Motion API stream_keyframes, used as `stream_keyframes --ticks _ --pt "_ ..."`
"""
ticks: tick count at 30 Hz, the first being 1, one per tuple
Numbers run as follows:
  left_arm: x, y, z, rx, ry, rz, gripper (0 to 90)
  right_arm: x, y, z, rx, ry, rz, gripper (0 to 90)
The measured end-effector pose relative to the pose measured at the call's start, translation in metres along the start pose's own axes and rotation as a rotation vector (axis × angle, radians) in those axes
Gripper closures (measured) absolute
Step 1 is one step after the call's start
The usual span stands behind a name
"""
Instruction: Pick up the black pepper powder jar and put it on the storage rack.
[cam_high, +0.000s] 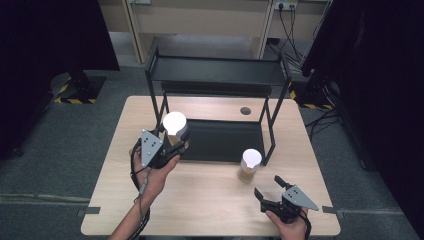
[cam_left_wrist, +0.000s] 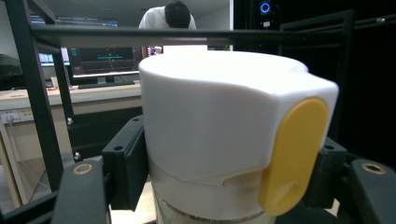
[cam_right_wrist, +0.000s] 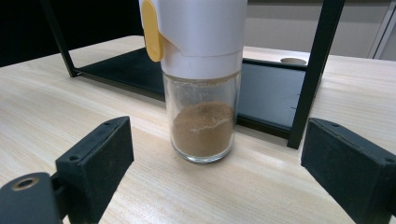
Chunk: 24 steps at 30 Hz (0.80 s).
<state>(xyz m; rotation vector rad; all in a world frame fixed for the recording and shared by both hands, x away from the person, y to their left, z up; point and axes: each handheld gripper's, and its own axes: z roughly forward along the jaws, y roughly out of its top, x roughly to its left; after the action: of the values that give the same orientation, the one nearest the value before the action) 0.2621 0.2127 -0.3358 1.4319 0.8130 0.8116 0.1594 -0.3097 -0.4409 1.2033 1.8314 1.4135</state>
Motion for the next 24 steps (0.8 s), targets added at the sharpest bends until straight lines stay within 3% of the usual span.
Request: stream_keyframes --ticks 24 --pt "0.003 0.035 0.020 -0.046 0.029 0.008 30.6 0.000 0.000 0.000 0.000 -0.001 0.002 9.4"
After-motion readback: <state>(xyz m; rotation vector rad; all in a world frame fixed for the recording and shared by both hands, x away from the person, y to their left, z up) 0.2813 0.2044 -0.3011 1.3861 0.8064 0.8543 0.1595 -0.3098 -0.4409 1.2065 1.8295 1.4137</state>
